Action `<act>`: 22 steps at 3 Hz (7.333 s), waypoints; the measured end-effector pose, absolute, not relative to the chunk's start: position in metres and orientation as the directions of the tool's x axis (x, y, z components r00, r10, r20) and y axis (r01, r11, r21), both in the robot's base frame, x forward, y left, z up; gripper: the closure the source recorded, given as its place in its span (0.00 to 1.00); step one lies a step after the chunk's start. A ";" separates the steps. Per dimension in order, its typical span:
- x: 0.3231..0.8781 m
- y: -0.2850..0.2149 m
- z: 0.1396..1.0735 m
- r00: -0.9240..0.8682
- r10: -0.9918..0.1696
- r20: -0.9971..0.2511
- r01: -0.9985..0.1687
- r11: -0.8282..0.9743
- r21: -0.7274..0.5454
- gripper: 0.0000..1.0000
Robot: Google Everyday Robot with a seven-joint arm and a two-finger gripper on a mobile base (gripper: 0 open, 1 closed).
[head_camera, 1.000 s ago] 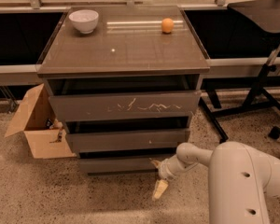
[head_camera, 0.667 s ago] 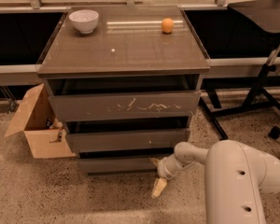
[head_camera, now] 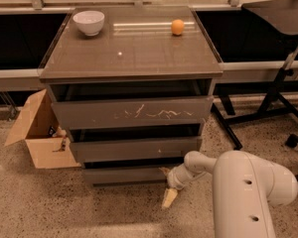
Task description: Open bottom drawer
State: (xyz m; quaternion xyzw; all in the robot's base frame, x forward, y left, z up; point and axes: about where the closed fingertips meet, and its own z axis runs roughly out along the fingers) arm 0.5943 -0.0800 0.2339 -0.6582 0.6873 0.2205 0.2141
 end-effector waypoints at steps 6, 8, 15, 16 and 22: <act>0.658 -0.094 0.196 0.071 -0.845 -0.530 -0.976 0.052 -0.213 0.00; 0.672 -0.096 0.177 0.053 -0.840 -0.540 -0.977 0.068 -0.201 0.14; 0.667 -0.096 0.193 0.067 -0.826 -0.560 -0.977 0.060 -0.204 0.23; 0.667 -0.095 0.193 0.067 -0.826 -0.560 -0.977 0.060 -0.204 0.00; 0.612 -0.101 0.205 0.063 -0.757 -0.650 -0.998 -0.052 -0.036 0.72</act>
Offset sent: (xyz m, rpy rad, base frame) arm 0.0388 -0.0223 -0.0205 -0.1368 -0.1652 -0.0442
